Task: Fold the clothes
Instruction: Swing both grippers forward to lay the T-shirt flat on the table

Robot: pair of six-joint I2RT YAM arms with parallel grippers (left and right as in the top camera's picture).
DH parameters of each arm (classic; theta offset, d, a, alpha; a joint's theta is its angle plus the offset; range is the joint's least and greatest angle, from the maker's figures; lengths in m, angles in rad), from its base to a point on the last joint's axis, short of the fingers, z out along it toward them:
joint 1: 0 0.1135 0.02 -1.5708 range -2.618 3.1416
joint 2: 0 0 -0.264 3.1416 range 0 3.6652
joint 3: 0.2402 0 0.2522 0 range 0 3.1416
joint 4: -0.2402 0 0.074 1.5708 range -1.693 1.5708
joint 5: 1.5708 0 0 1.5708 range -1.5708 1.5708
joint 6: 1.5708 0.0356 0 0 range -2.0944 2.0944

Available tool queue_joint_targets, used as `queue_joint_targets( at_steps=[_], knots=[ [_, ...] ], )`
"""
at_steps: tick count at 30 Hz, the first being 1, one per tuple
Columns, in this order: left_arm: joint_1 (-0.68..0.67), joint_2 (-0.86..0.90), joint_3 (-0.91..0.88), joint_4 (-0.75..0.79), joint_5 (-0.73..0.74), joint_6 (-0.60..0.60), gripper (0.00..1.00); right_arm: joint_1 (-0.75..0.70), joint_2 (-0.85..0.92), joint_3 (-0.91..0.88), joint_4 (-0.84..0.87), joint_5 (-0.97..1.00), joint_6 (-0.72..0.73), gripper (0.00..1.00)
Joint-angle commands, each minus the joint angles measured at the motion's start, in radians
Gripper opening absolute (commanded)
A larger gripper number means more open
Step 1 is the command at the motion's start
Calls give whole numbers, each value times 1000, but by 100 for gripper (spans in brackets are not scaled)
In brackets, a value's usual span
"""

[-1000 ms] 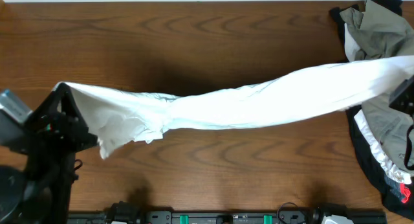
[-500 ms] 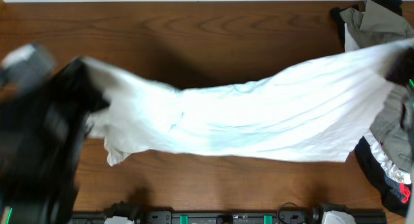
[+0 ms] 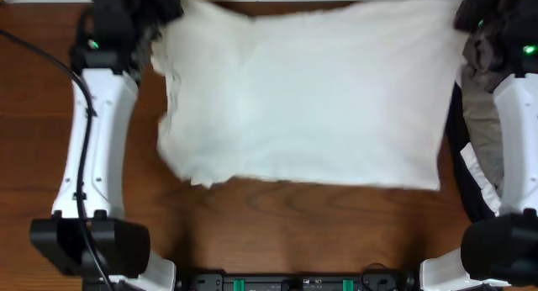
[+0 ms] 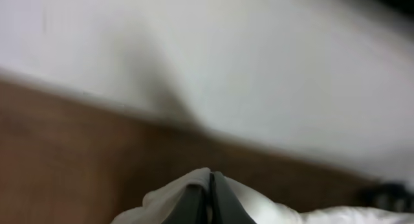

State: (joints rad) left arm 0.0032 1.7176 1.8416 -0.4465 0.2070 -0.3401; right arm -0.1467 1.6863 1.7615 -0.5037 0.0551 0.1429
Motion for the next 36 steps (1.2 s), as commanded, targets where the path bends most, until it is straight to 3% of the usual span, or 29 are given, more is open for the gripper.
queue_joint_targets(
  at_steps=[1,9,17,23,30,36],
  knots=[
    [33,-71,237,-20,74,37,6,-6,-61,179,-34,-11,20,1],
    [35,-103,333,-468,82,37,6,-8,-62,294,-428,-1,5,1],
    [3,-74,245,-966,80,55,6,-8,-60,159,-774,179,5,1],
    [-11,-67,50,-1075,77,91,6,-7,-60,-30,-835,167,6,1],
    [-11,-68,-227,-1079,77,97,6,-8,-60,-280,-831,154,18,1],
    [-11,-68,-384,-1078,77,119,6,-8,-60,-386,-812,154,37,1]
  ],
)
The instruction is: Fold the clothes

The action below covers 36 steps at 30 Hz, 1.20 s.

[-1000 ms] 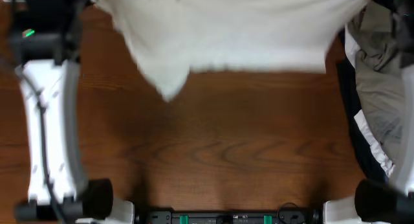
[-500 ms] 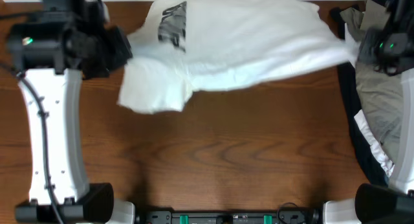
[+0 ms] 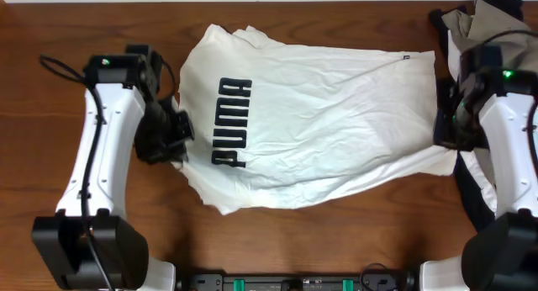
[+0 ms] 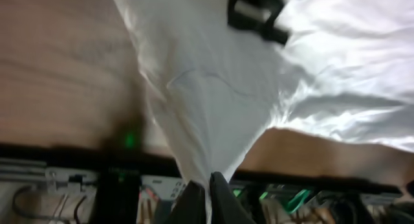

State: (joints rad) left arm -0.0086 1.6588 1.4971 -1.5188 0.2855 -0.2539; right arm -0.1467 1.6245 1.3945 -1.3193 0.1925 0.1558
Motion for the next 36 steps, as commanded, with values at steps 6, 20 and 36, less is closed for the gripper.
queue_joint_targets(
  at_steps=[6,20,36],
  knots=[
    [0,-10,-105,-18,-2,59,6,-8,2,-24,-13,17,24,1],
    [6,-10,-106,261,-243,-31,6,-8,3,-89,272,13,23,1],
    [29,-9,-106,433,-270,-100,6,-18,5,-304,482,56,85,1]
  ],
)
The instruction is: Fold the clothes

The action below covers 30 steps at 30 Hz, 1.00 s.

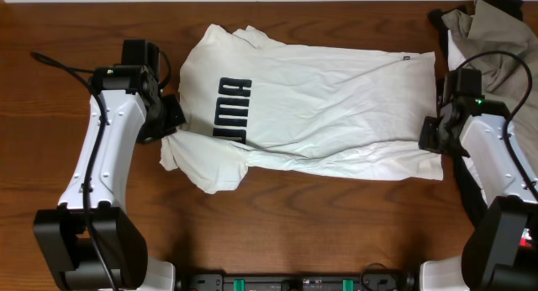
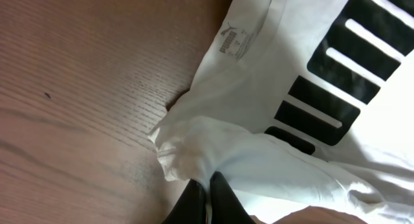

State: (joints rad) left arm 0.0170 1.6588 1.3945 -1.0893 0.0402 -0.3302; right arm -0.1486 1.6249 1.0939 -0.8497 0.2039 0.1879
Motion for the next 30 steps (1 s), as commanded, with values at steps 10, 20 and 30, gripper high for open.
queue_joint_targets(
  at_steps=[10,20,30],
  knots=[
    [3,-10,-3,-114,45,-23,6,-54,-5,2,30,-21,65,1],
    [3,-11,-3,-235,169,50,6,-54,-257,19,-107,-201,5,1],
    [3,-145,-3,-342,189,75,6,-54,-486,19,-262,-130,10,1]
  ],
)
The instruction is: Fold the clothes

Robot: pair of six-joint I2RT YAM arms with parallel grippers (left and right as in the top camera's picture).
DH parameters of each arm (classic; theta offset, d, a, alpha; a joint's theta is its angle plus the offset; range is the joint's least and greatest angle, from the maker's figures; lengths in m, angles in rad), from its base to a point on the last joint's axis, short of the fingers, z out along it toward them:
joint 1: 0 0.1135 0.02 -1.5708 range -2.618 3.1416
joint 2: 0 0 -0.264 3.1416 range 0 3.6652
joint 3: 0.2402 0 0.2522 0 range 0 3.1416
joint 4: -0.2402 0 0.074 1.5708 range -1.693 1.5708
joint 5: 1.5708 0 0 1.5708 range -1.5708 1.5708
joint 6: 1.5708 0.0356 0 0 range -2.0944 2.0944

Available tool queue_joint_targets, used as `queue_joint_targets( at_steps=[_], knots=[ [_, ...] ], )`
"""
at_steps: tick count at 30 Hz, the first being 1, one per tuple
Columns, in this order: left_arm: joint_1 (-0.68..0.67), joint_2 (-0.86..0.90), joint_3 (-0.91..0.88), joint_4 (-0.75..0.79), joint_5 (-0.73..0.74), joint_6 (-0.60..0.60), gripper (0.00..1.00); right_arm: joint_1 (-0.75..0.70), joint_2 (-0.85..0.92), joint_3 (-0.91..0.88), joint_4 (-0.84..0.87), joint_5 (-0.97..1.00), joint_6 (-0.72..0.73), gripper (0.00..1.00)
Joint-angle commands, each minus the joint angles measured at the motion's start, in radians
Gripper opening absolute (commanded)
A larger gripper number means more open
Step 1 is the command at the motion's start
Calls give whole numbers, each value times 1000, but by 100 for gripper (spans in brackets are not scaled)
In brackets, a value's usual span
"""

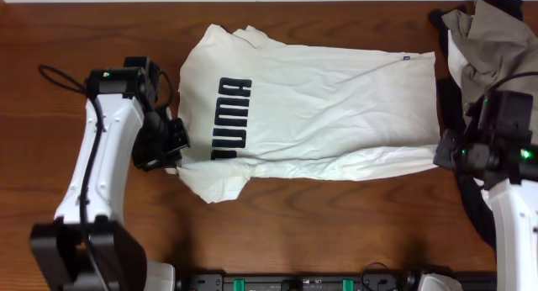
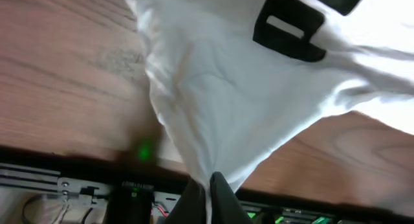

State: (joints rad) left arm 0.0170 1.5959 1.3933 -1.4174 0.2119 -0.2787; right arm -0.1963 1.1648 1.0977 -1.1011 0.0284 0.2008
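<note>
A white T-shirt (image 1: 328, 106) with a black PUMA print (image 1: 229, 121) lies spread across the wooden table (image 1: 50, 39), collar to the left. My left gripper (image 1: 171, 146) is at the shirt's near-left sleeve and is shut on a pinch of that white cloth (image 2: 213, 120); the left wrist view shows its fingers (image 2: 223, 198) closed on the fabric. My right gripper (image 1: 448, 150) is at the shirt's near-right hem corner, which is drawn to a point at it. Its fingers are hidden under the wrist.
A heap of grey and dark clothes (image 1: 492, 34) lies at the far right, running down behind the right arm. A black rail (image 1: 294, 283) lines the table's near edge.
Both grippers sit nearer the front edge than before, the right one also further right. The near edge of the shirt is drawn out flatter and more of the print shows.
First the shirt was held up and spread, print hidden, with both grippers at the far side. Then it lay flat with the print showing. After that the near edge was bunched over the print. Now it is pulled out toward the front.
</note>
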Motion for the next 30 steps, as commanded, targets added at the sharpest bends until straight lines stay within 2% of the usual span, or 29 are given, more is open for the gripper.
queue_joint_targets(
  at_steps=[1,5,10,15,19,30],
  knots=[
    [3,-108,-2,-14,16,24,6,-6,-34,15,-18,74,19,1],
    [5,-226,-2,-5,16,23,6,-8,-49,15,-37,180,91,1],
    [5,-312,-2,21,-1,22,6,-25,-46,15,-37,191,102,1],
    [6,-315,-2,21,-62,3,6,-69,-46,15,-55,213,160,1],
    [30,-315,-2,22,-174,-47,6,-116,-46,15,-67,233,180,1],
    [105,-315,-2,39,-175,-49,6,-166,-45,15,-60,233,161,1]
  ],
)
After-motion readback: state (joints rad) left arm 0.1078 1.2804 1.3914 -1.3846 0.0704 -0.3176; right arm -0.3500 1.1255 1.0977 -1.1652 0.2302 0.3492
